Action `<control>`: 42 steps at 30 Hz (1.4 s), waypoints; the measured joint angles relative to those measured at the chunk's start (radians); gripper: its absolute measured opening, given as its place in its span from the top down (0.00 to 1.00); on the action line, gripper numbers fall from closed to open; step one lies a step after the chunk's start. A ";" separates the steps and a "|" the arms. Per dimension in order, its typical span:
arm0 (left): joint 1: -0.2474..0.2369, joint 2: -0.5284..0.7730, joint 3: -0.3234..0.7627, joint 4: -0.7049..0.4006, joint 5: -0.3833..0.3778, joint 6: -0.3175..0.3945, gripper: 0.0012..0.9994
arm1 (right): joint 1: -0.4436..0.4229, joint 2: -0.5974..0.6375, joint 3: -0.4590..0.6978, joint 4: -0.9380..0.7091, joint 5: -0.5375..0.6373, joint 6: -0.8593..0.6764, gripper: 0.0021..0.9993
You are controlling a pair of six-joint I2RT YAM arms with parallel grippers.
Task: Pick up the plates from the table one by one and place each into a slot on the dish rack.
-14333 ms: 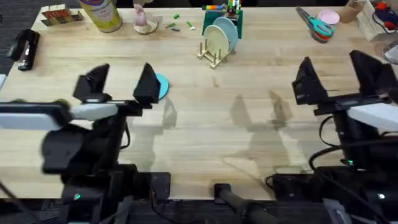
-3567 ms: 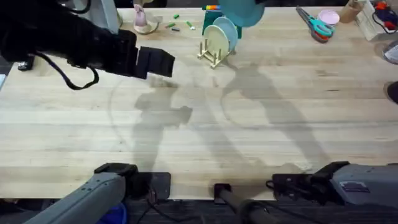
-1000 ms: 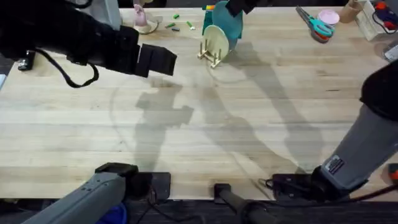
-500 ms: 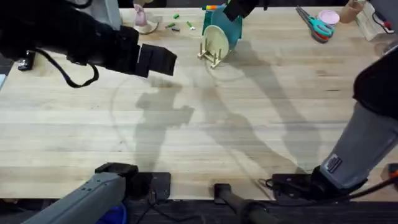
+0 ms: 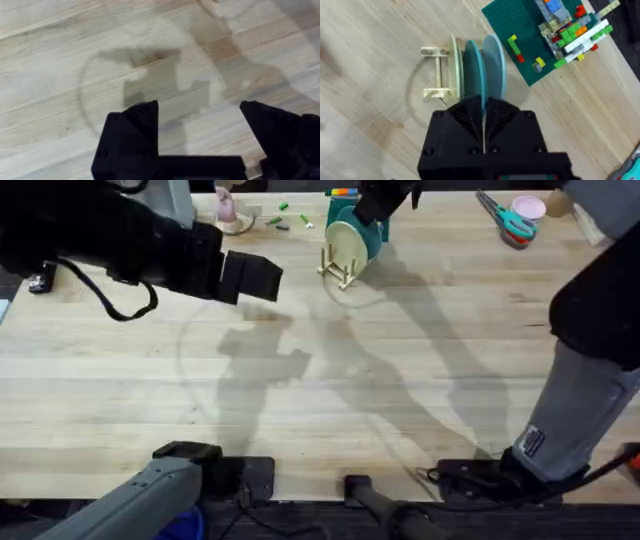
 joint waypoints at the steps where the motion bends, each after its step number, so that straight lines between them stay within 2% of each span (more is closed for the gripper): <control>1: 0.000 0.000 0.000 0.000 -0.002 0.000 0.00 | 0.000 0.000 0.000 0.000 0.000 0.000 0.97; 16: 0.000 0.000 0.000 0.000 -0.006 0.000 0.00 | 0.001 0.000 0.000 0.000 0.000 0.000 0.97; 28: 0.000 0.000 0.000 0.000 -0.006 0.000 0.00 | 0.007 0.000 0.000 0.002 -0.001 0.000 0.83; 42: 0.000 0.000 0.000 0.000 -0.006 0.000 0.00 | 0.008 0.000 0.000 -0.027 -0.001 0.000 0.83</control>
